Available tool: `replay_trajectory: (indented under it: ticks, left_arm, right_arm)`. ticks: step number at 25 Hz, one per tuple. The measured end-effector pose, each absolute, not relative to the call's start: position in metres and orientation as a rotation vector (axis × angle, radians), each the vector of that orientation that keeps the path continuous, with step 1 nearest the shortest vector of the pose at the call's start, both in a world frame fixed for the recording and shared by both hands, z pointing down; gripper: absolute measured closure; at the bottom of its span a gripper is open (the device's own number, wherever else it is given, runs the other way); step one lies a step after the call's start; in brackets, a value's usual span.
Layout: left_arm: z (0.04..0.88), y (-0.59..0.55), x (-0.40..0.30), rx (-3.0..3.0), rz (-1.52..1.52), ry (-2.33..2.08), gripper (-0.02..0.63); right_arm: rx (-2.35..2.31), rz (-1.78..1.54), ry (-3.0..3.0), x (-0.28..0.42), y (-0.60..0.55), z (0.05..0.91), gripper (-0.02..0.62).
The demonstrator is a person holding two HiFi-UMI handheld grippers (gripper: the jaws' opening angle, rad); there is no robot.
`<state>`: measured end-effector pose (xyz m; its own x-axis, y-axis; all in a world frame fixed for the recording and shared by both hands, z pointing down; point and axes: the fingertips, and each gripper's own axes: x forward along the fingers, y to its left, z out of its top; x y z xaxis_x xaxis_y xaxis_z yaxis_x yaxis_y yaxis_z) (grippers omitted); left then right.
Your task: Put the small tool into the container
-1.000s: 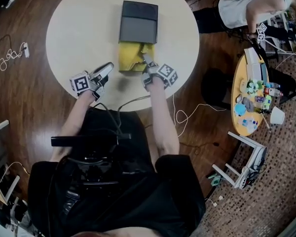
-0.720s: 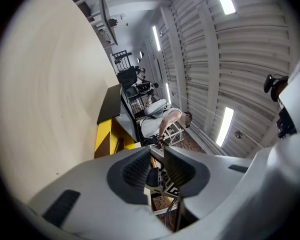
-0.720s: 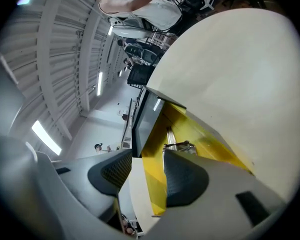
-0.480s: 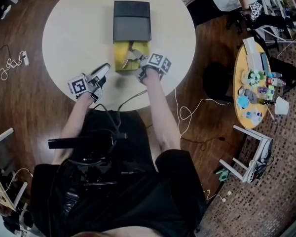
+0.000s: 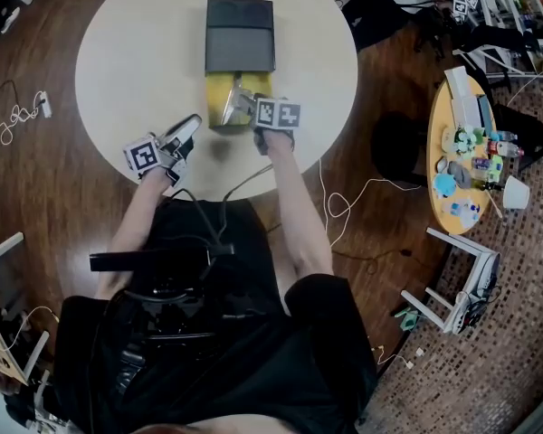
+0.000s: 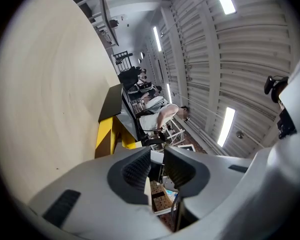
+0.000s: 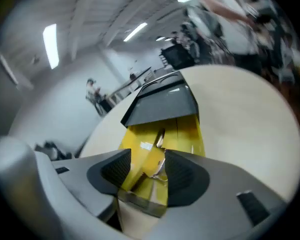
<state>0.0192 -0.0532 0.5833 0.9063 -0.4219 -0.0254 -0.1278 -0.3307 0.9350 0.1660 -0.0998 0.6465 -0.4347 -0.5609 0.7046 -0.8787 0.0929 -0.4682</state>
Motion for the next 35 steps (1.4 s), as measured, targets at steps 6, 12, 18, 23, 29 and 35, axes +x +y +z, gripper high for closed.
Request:
replay_trajectory:
  ticks: [6,12,18,23,29,35]
  left_arm:
    - [0.582,-0.054,0.012,1.909,-0.342,-0.423,0.514]
    - [0.586,-0.057,0.000,1.885,-0.345,-0.473,0.514]
    - [0.590,-0.058,0.002,1.882,-0.327,-0.467,0.516]
    - [0.591,-0.055,0.013,1.873,-0.305,-0.444,0.517]
    - [0.589,-0.054,0.016,1.884,-0.290,-0.453,0.517]
    - [0.593,-0.053,0.009,1.874,-0.278,-0.485,0.517]
  right_arm:
    - [1.345,0.938,-1.980,0.164,-0.114,0.651,0.296]
    - [1.632,1.584,-2.302,0.184,-0.085,0.610,0.399]
    - [1.596,1.866,-2.338,0.186,-0.014,0.629,0.539]
    - [1.560,1.918,-2.248,0.162,-0.001,0.665,0.615]
    - [1.600,1.948,-2.257,0.160,-0.013,0.674,0.615]
    - [1.605,1.939,-2.288,0.161,-0.025,0.674,0.615]
